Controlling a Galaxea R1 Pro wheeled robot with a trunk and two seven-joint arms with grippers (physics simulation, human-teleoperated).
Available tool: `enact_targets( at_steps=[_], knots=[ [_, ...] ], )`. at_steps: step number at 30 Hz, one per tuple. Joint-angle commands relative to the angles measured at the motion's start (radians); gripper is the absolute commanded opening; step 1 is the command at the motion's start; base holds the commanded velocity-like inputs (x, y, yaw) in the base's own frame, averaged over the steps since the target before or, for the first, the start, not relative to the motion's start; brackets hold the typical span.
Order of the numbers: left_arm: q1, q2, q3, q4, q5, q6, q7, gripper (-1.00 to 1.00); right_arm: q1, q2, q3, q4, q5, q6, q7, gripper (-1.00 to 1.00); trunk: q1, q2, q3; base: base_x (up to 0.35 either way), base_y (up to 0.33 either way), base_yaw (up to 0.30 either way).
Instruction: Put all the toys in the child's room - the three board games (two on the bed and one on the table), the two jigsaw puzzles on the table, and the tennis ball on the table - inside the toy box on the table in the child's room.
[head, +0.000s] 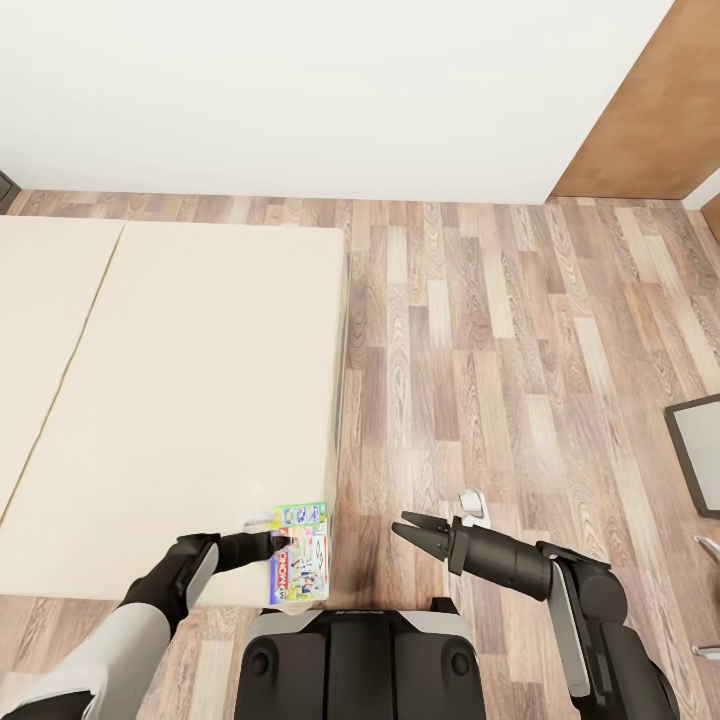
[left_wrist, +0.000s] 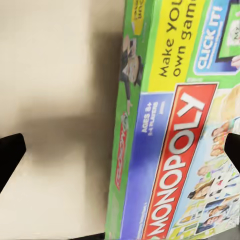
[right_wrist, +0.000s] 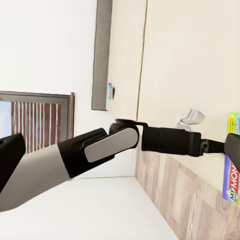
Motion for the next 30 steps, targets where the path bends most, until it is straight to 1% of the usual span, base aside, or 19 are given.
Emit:
enact_targets(
  at_steps=[1,4,6,9,10,14,21,30],
  knots=[
    [0.000,0.004,0.007,-0.001,0.000,0.008,-0.005,1.00,0.000,0.001,-0.002,0.000,-0.001,0.007,0.003,1.00,0.001,-0.001,-0.001,0.000,0.000,0.000],
    [0.000,0.024,0.011,-0.001,0.004,0.009,-0.013,1.00,0.000,0.001,-0.001,0.000,-0.001,0.007,0.003,1.00,0.001,-0.001,-0.001,0.000,0.000,0.000],
    [0.000,0.030,0.013,-0.001,0.004,0.009,-0.023,1.00,0.000,0.001,-0.001,0.000,-0.001,0.007,0.003,1.00,0.001,-0.001,-0.001,0.000,0.000,0.000],
    [0.001,0.037,0.014,-0.001,0.003,0.011,-0.052,1.00,0.000,0.001,-0.001,0.000,-0.001,0.007,0.003,1.00,0.001,-0.001,-0.001,0.000,0.000,0.000],
    [0.001,0.040,0.014,-0.001,0.002,0.013,-0.071,1.00,0.000,0.001,-0.001,0.000,-0.001,0.007,0.003,1.00,0.001,-0.001,-0.001,0.000,0.000,0.000],
    [0.001,0.041,0.014,-0.001,0.003,0.015,-0.088,1.00,0.000,0.002,0.000,0.000,-0.001,0.006,0.003,1.00,0.001,-0.001,-0.001,0.000,0.000,0.000],
    [0.001,0.038,0.013,-0.001,0.003,0.018,-0.093,1.00,0.000,0.002,0.000,0.000,0.000,0.006,0.003,1.00,0.001,-0.001,-0.001,0.000,-0.007,0.000],
    [0.001,0.034,0.013,-0.001,0.003,0.019,-0.089,1.00,0.000,0.001,0.000,0.000,0.001,0.006,0.003,1.00,0.001,-0.001,-0.001,0.000,-0.127,0.000]
  ],
)
